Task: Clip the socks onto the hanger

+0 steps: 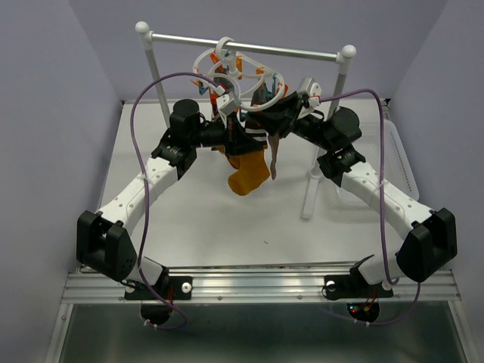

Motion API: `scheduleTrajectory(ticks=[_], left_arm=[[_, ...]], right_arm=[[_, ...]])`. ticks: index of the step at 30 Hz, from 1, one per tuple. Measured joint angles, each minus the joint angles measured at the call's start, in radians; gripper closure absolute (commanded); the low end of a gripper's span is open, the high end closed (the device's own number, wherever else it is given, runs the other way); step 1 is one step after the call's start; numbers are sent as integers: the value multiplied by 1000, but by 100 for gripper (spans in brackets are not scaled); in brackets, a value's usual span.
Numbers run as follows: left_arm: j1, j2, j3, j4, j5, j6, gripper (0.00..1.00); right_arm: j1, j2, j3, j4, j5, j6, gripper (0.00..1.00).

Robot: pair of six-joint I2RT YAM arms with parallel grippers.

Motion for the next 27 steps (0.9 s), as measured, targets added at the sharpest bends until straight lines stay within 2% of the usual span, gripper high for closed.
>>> scheduleTrajectory(ticks=[14,27], left_arm=[[0,0,0,-7,0,31,100],[0,-23,-14,-11,64,145,100]], right_arm=[[-6,0,-1,16,-49,61,99],[-8,0,-1,27,-98,91,99]])
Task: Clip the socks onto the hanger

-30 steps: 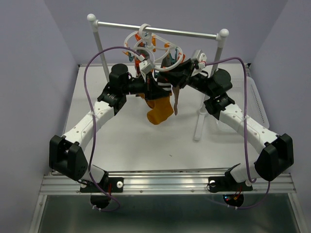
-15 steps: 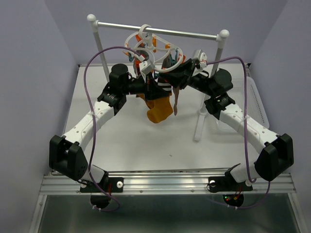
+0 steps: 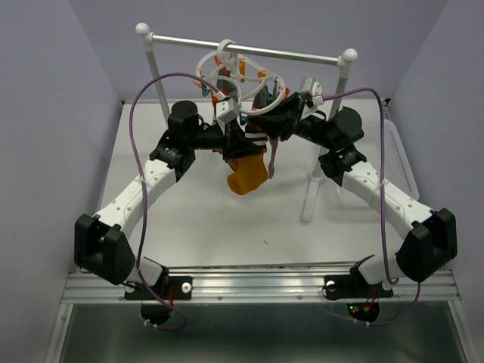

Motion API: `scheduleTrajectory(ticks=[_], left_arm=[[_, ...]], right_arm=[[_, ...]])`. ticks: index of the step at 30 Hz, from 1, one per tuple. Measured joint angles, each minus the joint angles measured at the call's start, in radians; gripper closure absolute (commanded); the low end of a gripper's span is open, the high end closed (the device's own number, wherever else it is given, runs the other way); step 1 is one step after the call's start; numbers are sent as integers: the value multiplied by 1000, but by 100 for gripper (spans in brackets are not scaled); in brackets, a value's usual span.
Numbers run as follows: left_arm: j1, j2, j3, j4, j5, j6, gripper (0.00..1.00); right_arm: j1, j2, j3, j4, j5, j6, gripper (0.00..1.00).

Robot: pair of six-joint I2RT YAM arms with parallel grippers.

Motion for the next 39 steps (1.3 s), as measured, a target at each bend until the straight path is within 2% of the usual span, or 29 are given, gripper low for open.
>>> scheduleTrajectory(ticks=[10,11,12,16,18,23,28,32,33,39], left_arm=[[0,-2,0,-6,39,55,100],[0,-2,0,-7,39,57,100],[0,-2,0,-10,39,58,100],[0,-2,0,-19,35,57,100],[0,-2,0,-23,26,57,100],[0,-1,0,-32,-19,56,100],[0,-1,0,-47,-51,56,100],[0,3,0,-60,-72,57,100],[0,6,0,-62,-74,57,100],[0,51,18,-98,-80,65,100]], right_arm=[[-11,4,0,25,-43,18,98],[-11,4,0,26,-45,19,96],[-11,4,0,27,-45,19,91],[-11,2,-15,37,-32,19,84],[-11,-2,-31,36,-16,19,76],[-12,-38,-85,8,65,14,69],[-14,-96,-115,-35,145,-3,51],[-16,-138,-133,-54,172,-6,49],[-15,-145,-133,-60,174,-8,45],[-15,-167,-144,-105,213,-19,44]])
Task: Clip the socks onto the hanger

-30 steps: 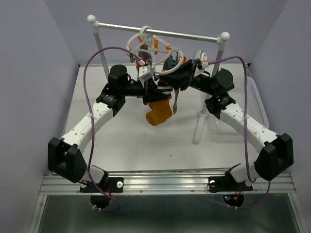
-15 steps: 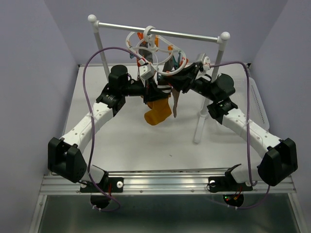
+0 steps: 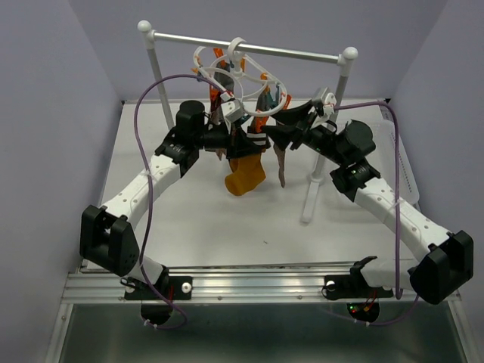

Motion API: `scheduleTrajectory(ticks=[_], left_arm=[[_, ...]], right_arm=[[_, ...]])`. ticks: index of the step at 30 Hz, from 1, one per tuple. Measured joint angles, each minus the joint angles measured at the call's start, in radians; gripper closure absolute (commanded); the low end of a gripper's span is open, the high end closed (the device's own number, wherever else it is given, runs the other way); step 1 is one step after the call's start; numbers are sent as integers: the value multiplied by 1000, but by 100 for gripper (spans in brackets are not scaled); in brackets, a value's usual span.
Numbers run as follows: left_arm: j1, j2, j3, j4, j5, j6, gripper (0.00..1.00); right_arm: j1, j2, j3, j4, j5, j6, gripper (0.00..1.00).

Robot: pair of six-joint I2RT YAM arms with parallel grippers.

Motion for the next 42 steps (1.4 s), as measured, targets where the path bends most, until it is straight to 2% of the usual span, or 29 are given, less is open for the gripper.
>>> scheduleTrajectory(ticks=[9,14,20,25,32,42], left_arm=[[0,51,78,-63,-8,32,100],[0,71,139,-109,-8,56,100],[0,102,190,-143,-4,74,100],[0,127,218,-183,-2,87,100],[0,130,234,-207,3,89,100],[0,153,262,-220,10,90,100]], right_arm=[[0,-16,-3,-97,25,-6,40],[0,-44,-37,-123,53,34,34],[0,-98,-60,-155,99,70,0],[0,-170,-93,-183,206,90,0],[0,-177,-92,-237,339,185,0],[0,-68,-24,-246,358,286,3]])
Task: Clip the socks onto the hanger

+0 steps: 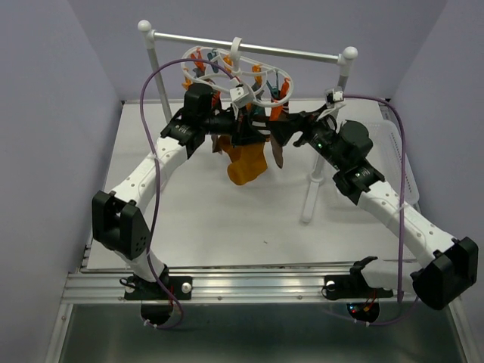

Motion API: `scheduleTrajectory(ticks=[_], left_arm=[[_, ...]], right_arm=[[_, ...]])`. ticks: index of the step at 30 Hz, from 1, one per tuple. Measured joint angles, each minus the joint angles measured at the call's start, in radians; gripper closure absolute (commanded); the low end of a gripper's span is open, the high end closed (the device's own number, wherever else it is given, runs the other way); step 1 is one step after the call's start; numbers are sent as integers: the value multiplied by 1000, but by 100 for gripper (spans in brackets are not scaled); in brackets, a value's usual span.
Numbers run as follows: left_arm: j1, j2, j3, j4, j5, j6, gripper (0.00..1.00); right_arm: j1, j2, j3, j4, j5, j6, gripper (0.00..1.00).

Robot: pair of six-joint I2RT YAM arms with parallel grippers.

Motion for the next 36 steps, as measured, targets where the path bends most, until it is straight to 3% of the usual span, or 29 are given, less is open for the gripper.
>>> scheduleTrajectory(ticks=[14,27,29,36], left_arm=[[0,10,33,-26,-2,16,100],[0,42,56,-40,-5,22,100],[2,42,56,-42,-5,22,100],[10,42,57,-41,-6,21,100]], right_arm=[[0,110,34,113,17,-8,23],[0,156,98,144,51,-64,25],[0,157,98,144,58,-73,31],[0,157,116,144,72,-110,30]])
